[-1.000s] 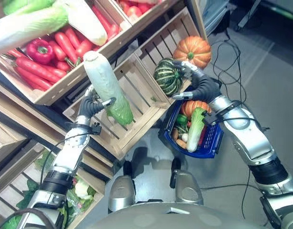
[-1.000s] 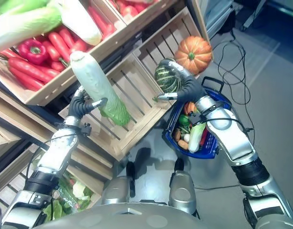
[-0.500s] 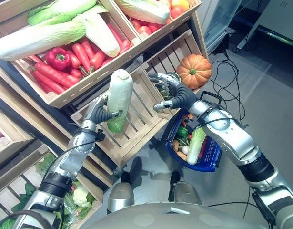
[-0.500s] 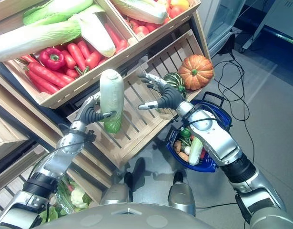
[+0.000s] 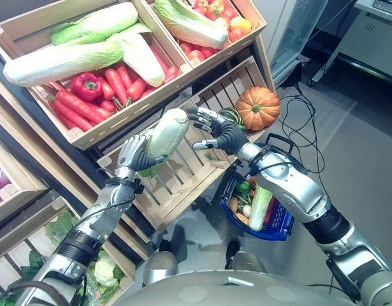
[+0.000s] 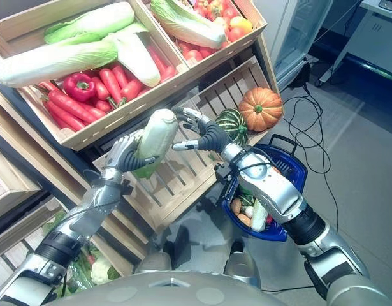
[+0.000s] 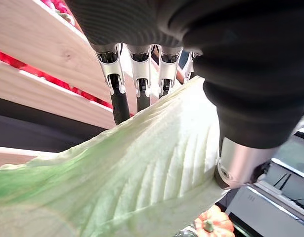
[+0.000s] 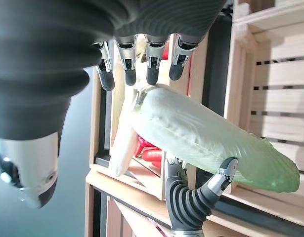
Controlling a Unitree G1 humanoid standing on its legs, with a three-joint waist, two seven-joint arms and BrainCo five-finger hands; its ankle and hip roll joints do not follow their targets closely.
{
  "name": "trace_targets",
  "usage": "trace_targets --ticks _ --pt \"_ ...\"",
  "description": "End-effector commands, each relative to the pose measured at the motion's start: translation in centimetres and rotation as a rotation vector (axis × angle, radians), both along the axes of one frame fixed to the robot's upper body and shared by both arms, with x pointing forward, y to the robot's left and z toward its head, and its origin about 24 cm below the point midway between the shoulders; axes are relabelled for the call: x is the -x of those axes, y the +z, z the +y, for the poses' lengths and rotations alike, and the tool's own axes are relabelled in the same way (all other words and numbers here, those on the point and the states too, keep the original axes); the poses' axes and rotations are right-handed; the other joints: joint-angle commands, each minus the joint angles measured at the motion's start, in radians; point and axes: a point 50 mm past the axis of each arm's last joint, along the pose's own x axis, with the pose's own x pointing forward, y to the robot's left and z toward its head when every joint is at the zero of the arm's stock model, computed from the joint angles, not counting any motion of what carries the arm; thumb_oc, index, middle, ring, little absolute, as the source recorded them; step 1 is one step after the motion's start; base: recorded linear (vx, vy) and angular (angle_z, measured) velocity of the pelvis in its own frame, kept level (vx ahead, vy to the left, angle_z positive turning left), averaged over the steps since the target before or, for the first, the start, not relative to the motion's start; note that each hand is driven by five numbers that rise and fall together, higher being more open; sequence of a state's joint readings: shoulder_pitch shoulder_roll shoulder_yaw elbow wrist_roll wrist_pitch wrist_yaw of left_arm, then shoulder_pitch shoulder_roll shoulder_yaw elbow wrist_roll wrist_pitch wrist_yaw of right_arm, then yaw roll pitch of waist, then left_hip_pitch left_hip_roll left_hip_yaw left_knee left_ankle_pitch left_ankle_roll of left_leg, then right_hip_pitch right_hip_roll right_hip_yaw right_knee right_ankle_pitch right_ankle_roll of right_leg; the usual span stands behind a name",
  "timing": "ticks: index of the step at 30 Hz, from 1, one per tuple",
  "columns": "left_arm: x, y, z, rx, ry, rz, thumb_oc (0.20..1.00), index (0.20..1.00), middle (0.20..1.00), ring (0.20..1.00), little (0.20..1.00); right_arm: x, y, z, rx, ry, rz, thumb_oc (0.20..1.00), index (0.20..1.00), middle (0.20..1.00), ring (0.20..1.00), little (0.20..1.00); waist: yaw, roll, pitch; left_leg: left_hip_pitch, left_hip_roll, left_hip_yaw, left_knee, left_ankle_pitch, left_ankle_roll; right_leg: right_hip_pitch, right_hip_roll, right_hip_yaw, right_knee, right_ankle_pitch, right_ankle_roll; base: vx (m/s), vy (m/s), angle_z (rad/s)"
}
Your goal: Pick up fruits and vegetables into the basket
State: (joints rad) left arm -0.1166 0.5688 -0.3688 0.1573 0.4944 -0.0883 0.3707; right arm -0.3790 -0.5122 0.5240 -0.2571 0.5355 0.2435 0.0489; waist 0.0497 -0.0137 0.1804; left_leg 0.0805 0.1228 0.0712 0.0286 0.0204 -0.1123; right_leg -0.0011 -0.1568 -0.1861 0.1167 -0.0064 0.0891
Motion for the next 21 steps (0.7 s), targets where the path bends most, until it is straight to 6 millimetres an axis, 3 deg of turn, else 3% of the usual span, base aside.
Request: trace_targets --ticks 1,9,15,21 --pt "-1.4 3.1 -2.5 -0.019 -0.117 -0.181 0.200 0.200 0.200 0.200 0.200 1.0 1.0 2.5 -0.143 0.103 -0.014 1.000 1.000 1.000 1.000 1.000 0.011 -0.037 -0.018 -0.016 0.023 0.002 0.047 -0.113 0.013 0.073 -0.066 0.003 -0.007 -0.076 0.082 -0.01 0.002 0.09" --pt "-1.4 3.5 -3.9 -0.003 -0.136 -0.218 0.200 0.200 0.200 0.200 0.200 1.0 -0.9 2.8 -0.181 0.033 0.061 1.000 1.000 1.000 1.000 1.000 0.011 -0.040 -0.015 -0.009 0.023 0.008 0.037 -0.114 0.018 0.077 -0.069 -0.008 -0.015 -0.071 0.085 -0.01 0.000 0.03" --pt "-1.4 3.4 -4.8 0.046 -0.104 -0.205 0.200 0.200 0.200 0.200 0.200 0.1 -0.9 1.4 -0.189 -0.171 -0.025 1.000 1.000 1.000 1.000 1.000 0.000 -0.038 -0.009 -0.005 0.021 0.018 0.035 -0.120 0.023 0.077 -0.072 -0.012 -0.017 -0.069 0.087 -0.01 0.002 0.00" --pt "-1.4 4.0 -4.8 0.096 -0.052 -0.234 0.200 0.200 0.200 0.200 0.200 0.4 -0.3 0.0 -0.197 -0.207 -0.082 1.000 1.000 1.000 1.000 1.000 -0.019 -0.036 -0.006 0.000 0.018 0.025 0.032 -0.127 0.029 0.073 -0.071 -0.001 -0.016 -0.072 0.091 0.00 0.003 -0.01"
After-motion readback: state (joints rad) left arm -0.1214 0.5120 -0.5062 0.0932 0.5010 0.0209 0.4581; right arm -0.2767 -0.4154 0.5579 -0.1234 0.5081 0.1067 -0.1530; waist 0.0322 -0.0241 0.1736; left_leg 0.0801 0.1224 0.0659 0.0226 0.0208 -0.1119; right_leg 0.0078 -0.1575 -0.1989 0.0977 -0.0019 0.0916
